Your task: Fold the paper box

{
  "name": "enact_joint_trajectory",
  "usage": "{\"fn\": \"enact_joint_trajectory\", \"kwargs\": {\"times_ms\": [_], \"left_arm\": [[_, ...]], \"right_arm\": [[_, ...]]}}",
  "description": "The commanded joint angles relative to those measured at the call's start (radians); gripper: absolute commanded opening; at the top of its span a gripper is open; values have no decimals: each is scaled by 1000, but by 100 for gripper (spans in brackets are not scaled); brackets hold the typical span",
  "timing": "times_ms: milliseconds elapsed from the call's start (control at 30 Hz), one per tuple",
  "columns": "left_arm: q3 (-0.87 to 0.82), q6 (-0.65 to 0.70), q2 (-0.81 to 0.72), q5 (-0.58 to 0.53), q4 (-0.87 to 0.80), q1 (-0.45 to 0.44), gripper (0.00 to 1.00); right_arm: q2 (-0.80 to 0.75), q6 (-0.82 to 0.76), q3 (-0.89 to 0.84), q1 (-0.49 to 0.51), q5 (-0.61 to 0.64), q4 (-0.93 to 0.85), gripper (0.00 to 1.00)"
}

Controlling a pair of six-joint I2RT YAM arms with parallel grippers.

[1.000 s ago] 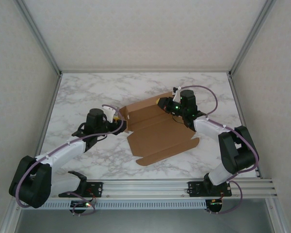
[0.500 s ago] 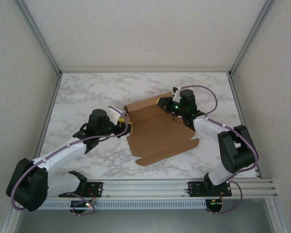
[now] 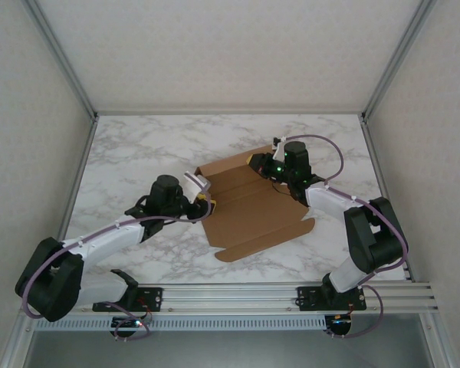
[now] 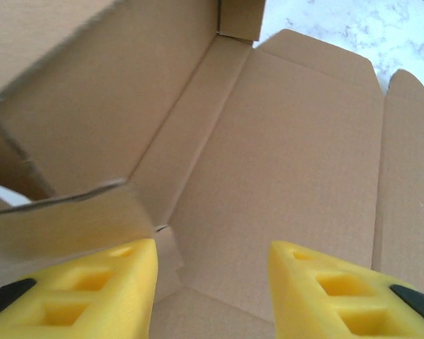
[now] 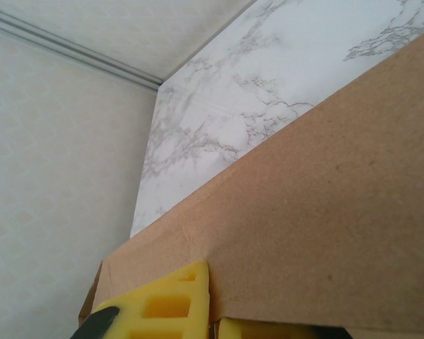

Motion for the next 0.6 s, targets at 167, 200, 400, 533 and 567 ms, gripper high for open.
{"fn": "enact_joint_trajectory", "kwargs": {"times_ms": [167,200,400,533,567], "left_arm": [[17,18,-31,-61,34,-39,44],[10,9,-48,-62,31,-40,44],[3,-34,-213,-14,-28,-70,47],[-4,-83,-373,48,-26,-70,49],[-8,-96,-414,37,-20,-69,50]], "right_arm": [[23,-34,-3,3,28,-79,6],[21,-39,-7,3,30,-83,6],[4,-58,-19,4,57,-102,6],[-6,-55,-16,3,69,-110,6],[-8,-54,-15,4,71,-110,6]]}}
